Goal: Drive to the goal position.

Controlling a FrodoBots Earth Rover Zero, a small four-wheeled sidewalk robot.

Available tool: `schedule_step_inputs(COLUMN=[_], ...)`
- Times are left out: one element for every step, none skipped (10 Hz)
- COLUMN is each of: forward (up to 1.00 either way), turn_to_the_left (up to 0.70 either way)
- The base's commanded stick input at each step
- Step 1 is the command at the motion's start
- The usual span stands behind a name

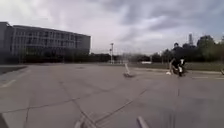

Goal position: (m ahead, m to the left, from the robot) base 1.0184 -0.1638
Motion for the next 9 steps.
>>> schedule_step_inputs(forward=[1.0, 1.0, 1.0, 1.0, 1.0, 1.0, 1.0, 1.0, 1.0], turn_to_the_left=[0.27, 0.27, 0.27, 0.27, 0.27, 0.27, 0.27, 0.27, 0.27])
